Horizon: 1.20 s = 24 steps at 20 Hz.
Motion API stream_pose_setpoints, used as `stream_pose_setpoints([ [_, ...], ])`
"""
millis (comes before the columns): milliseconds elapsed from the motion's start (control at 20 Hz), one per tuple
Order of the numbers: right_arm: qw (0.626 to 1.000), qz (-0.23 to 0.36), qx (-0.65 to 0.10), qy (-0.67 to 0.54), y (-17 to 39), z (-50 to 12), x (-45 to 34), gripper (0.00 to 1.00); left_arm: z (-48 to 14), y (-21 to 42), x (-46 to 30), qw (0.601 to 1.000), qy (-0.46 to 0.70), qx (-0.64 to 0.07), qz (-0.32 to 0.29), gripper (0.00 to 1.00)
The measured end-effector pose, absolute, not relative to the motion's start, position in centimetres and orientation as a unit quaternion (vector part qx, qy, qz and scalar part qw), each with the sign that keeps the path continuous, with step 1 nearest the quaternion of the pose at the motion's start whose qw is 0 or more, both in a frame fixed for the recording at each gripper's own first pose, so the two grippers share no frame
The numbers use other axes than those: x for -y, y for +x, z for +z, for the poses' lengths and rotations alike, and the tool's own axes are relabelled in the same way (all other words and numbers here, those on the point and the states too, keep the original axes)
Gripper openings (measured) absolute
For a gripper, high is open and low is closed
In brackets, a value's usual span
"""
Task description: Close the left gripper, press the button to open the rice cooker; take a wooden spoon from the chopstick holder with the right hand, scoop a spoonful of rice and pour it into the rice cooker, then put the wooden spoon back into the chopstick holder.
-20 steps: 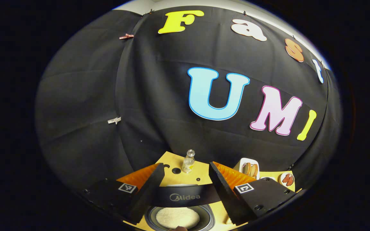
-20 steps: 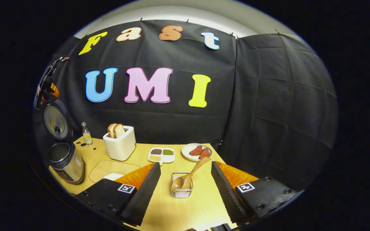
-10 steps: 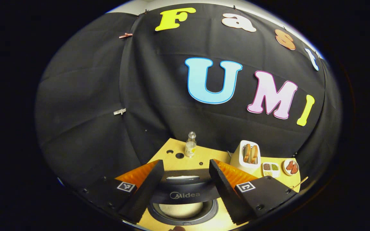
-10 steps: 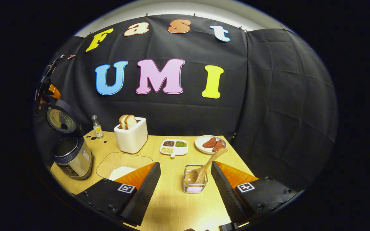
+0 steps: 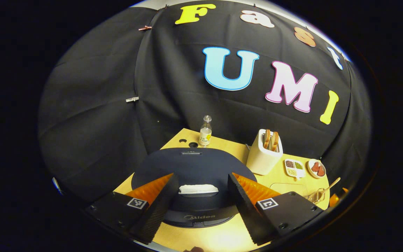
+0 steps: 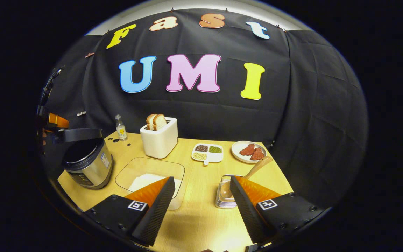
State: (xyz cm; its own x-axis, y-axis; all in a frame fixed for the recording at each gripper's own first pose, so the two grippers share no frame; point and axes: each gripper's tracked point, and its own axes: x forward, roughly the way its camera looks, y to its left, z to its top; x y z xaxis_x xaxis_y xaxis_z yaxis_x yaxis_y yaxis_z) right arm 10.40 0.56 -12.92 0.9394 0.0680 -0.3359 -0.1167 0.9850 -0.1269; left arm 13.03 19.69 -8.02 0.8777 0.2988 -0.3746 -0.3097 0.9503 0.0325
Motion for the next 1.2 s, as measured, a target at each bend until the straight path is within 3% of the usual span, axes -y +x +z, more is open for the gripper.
stream_pose_setpoints([
  [450, 0.977, 0.057, -0.187, -0.084, 10.4, -14.3, -1.1, 0.98, -14.5, 12.2, -20.3, 0.961, -0.010, -0.219, 0.168, 0.99],
  [600, 0.975, 0.066, -0.192, -0.086, 10.2, -14.6, -1.1, 0.98, -14.5, 12.8, -20.8, 0.959, 0.040, -0.222, 0.170, 1.00],
  [1200, 0.977, 0.072, -0.191, -0.059, 9.6, -13.9, -0.2, 0.98, -13.8, 11.8, -19.3, 0.970, 0.025, -0.179, 0.164, 0.98],
])
